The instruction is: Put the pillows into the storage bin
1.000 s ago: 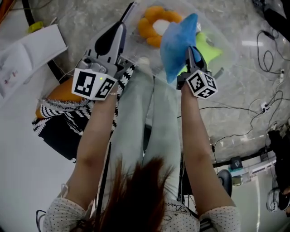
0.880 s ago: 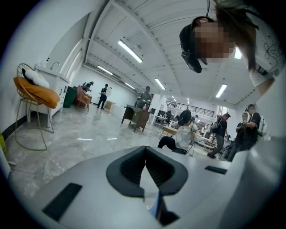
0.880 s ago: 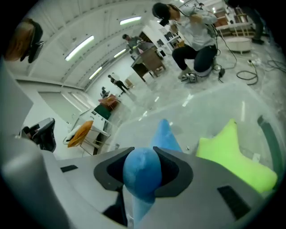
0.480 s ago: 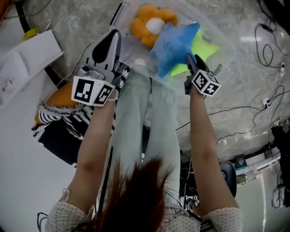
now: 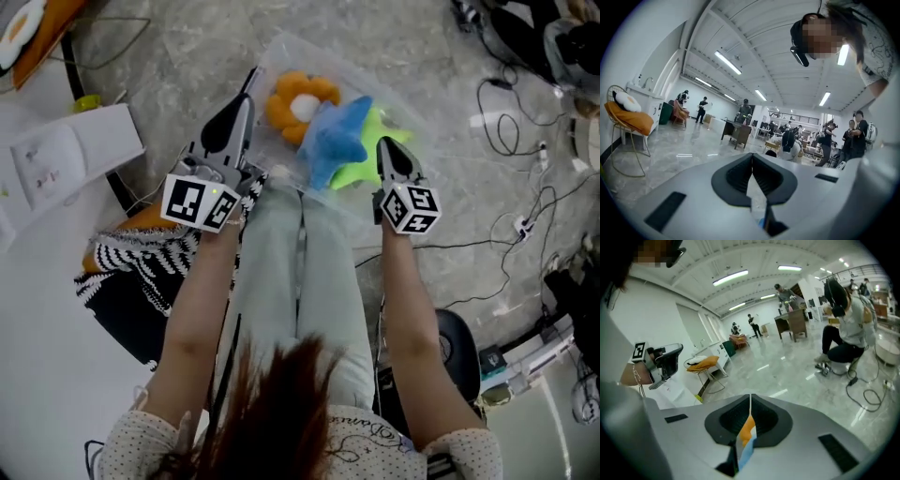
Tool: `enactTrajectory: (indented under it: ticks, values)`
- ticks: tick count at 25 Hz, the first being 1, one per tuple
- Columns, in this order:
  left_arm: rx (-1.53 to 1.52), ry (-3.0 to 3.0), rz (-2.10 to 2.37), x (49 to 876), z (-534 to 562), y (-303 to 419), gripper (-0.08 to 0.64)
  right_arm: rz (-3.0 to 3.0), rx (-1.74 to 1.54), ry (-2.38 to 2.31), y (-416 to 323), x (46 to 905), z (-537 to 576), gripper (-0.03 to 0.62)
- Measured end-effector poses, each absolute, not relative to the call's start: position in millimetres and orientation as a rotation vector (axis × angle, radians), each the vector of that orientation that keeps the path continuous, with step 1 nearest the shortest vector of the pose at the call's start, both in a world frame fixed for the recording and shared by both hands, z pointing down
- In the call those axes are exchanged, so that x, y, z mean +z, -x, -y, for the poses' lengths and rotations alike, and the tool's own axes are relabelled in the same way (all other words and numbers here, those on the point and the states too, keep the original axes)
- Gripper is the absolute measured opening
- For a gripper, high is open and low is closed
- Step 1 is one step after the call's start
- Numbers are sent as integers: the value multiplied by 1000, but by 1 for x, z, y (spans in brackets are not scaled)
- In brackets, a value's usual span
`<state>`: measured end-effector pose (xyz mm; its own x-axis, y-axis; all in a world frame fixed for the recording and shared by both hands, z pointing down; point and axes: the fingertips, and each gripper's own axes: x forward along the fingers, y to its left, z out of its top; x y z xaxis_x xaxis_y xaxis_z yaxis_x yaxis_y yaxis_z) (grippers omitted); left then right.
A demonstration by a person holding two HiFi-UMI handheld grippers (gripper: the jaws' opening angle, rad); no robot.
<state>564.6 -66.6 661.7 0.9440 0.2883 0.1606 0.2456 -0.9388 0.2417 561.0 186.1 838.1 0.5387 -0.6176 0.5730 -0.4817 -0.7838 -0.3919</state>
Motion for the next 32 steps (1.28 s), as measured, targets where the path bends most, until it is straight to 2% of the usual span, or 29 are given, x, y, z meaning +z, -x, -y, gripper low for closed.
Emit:
enactTrajectory:
  ticks: [10,18,23,32]
  values:
    - [273,-3001,-410,511,61,-549,5,-1110,-631,2759,-598,588,-180,11]
    - [120,-3018,-369,409,52,-519,5,-1097,-306,2790,-593,437,-194,11]
    - [48,-3041,-350,375,40,-511,5,-1159,-169,2793,-582,385,-200,11]
    - [-8,-3064,-382,353,7,-488,5,-1211,-130,2827,-552,365,-215,10]
